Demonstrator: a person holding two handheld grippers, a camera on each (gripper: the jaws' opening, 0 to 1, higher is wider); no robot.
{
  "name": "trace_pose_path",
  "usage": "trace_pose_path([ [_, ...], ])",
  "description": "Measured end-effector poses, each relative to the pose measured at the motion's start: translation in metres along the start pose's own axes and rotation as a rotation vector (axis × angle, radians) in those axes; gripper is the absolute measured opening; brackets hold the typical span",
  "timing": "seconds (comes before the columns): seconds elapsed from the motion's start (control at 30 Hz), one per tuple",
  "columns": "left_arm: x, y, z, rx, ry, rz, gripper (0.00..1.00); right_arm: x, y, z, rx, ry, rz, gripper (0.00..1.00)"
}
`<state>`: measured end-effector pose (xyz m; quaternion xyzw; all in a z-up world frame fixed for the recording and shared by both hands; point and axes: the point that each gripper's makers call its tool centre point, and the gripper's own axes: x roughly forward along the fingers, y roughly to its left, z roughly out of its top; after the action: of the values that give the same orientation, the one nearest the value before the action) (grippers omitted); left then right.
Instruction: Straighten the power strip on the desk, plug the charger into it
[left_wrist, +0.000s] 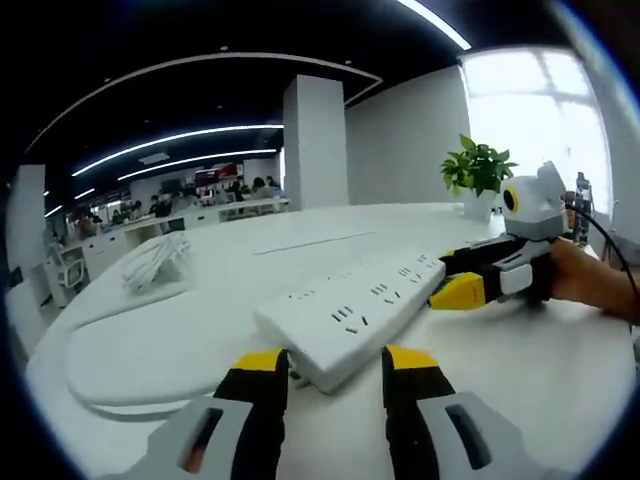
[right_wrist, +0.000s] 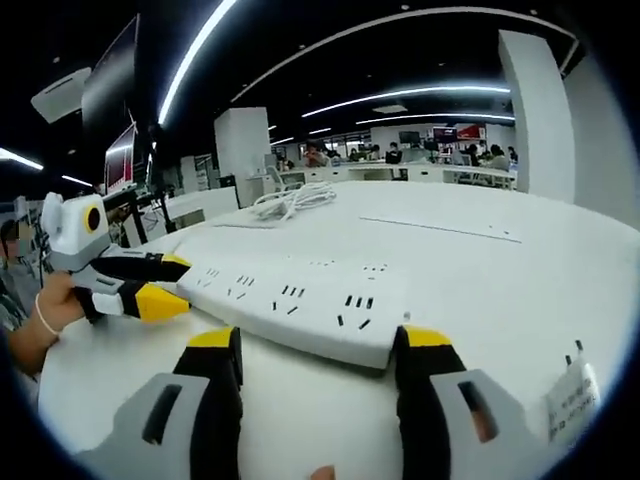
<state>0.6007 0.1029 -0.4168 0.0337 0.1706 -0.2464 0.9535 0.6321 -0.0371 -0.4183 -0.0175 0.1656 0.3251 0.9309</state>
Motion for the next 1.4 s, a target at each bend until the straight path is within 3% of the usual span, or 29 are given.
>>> trace_pose_path([
  [0.13, 0.0, 0.003, 0.0, 0.004, 0.003, 0.015, 0.31, 0.001, -0.01, 0.001, -0.01, -0.003, -0.033, 0.5],
  [0.33, 0.003, 0.004, 0.0, -0.037, -0.002, -0.007, 0.31, 0.003, -0.013, 0.003, 0.0, -0.013, -0.065, 0.5],
  [0.93, 0.016, -0.001, 0.002, -0.035, 0.006, -0.057, 0.32, -0.016, -0.014, -0.001, 0.037, 0.002, -0.204, 0.45],
  [1.4, 0.024, -0.007, 0.002, -0.045, 0.008, -0.099, 0.33, -0.027, -0.016, -0.005, 0.053, 0.018, -0.267, 0.43],
])
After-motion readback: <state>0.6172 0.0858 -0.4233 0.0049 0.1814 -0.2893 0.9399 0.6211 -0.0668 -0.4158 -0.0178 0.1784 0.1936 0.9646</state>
